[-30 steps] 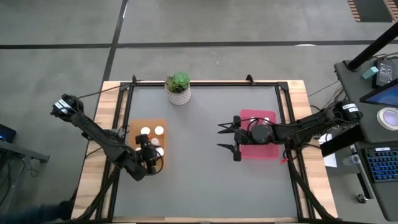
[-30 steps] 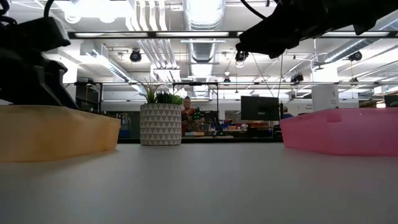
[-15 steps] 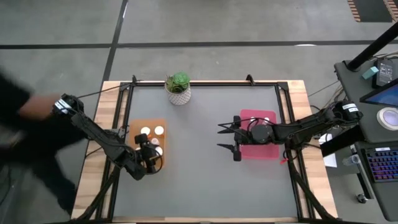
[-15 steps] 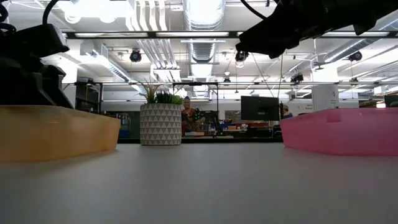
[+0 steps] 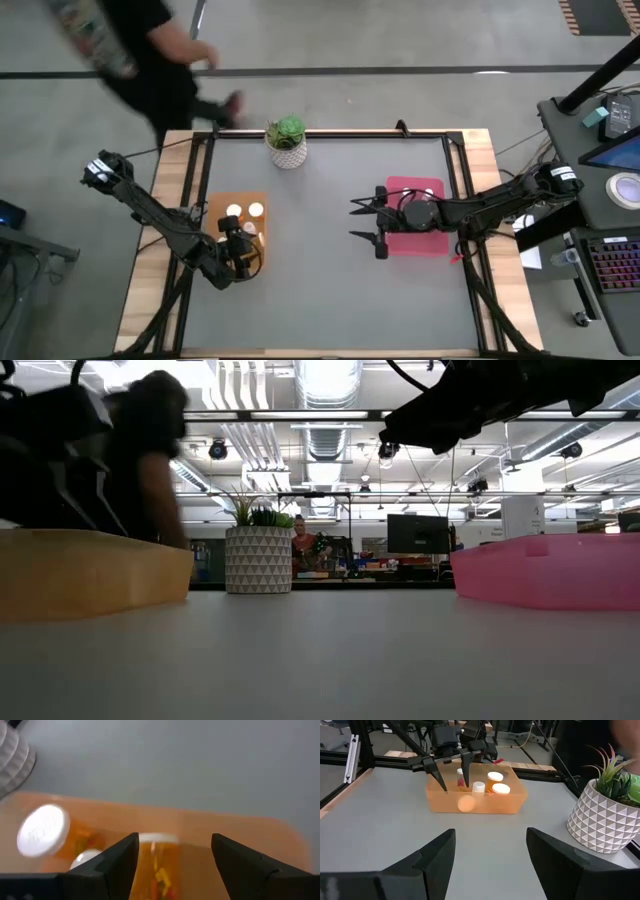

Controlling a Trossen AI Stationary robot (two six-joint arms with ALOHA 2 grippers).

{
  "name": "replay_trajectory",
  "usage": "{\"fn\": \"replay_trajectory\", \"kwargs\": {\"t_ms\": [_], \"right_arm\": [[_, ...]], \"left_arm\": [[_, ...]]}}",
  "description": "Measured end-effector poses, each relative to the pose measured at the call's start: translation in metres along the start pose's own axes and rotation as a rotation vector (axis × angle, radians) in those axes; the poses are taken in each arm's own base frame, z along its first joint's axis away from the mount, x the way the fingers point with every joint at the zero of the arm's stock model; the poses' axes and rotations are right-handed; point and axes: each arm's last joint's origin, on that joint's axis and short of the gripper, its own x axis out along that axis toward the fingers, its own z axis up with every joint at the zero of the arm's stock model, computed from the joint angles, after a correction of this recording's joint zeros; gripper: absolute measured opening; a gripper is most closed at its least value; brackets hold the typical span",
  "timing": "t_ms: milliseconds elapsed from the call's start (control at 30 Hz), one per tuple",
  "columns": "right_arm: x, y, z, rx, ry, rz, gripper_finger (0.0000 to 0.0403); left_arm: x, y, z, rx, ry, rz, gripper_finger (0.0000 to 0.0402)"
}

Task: Pick and place medicine bottles into bin by pill shape (circle, oval)
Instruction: Return to Home Position

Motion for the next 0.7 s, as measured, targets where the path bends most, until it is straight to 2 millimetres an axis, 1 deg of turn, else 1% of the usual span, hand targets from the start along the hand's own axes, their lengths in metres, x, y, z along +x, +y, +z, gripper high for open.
{"fn": "replay_trajectory", "kwargs": {"t_ms": [233, 400, 533, 700], "right_arm": [[0.0, 0.0, 0.0, -0.002, 0.0, 0.0, 0.0235], [0.0, 0.0, 0.0, -0.035, -0.001, 0.001, 0.0235], [0.0, 0.0, 0.0, -0.075, -0.004, 0.001, 0.0235], [-0.001, 0.0, 0.004, -0.127, -0.06, -0.005, 0.0235]], "left_arm": [[-0.018, -0.001, 0.024, 0.051, -0.071, -0.057, 0.0234], [-0.032, 0.004, 0.047, 0.053, -0.155, -0.058, 0.0234], [-0.042, 0.008, 0.071, 0.077, -0.232, -0.053, 0.0234], [-0.048, 0.009, 0.103, 0.208, -0.394, -0.096, 0.0227]]}}
